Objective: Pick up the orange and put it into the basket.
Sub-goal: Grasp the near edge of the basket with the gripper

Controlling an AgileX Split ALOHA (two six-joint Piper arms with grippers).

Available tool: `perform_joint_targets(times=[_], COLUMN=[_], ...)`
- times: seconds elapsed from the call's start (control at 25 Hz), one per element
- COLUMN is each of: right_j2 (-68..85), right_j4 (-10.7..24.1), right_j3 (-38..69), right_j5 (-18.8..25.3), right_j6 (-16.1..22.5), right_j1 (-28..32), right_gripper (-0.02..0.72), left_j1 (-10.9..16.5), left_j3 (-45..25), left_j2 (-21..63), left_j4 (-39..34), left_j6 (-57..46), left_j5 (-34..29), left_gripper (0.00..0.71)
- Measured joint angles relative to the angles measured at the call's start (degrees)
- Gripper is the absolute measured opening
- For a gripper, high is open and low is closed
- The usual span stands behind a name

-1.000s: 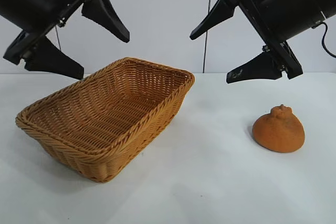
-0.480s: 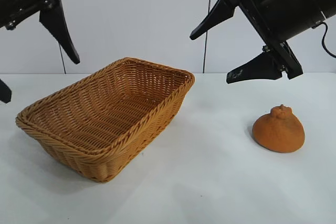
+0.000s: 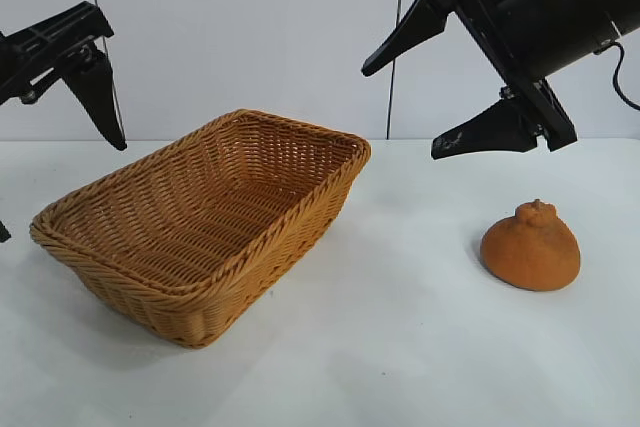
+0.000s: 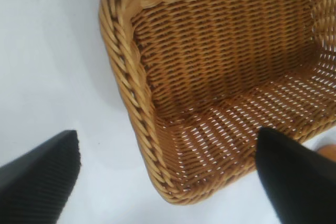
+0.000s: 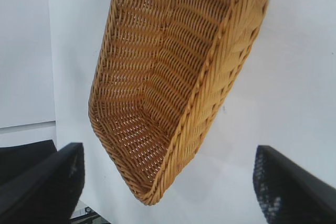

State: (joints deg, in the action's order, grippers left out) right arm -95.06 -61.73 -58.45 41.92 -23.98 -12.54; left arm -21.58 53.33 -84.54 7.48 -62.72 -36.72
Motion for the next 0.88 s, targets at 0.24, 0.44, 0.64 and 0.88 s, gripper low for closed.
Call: perform_joint_targets(times=[0.24, 0.44, 0.64, 0.88], right_j2=[0.0, 0.0, 0.0, 0.0], right_j4=[0.0, 0.0, 0.0, 0.0], right_j3=[0.0, 0.0, 0.0, 0.0], right_j5=[0.0, -0.1, 0.0, 0.0], right_j6=[0.0, 0.0, 0.0, 0.1], right_j1=[0.0, 0.0, 0.0, 0.0], right_gripper=[0.598, 0.598, 0.598, 0.598], left_j1=[0.0, 0.0, 0.0, 0.0], left_j3=[0.0, 0.0, -0.1, -0.2], left_j2=[-4.9, -11.6, -19.0, -22.5], left_j4=[0.0, -0.3, -0.3, -0.3], left_j6=[-0.2, -0.4, -0.4, -0.4], left_j5=[2.1, 5.1, 10.8, 13.9], left_gripper=[0.643, 0.643, 0.643, 0.643])
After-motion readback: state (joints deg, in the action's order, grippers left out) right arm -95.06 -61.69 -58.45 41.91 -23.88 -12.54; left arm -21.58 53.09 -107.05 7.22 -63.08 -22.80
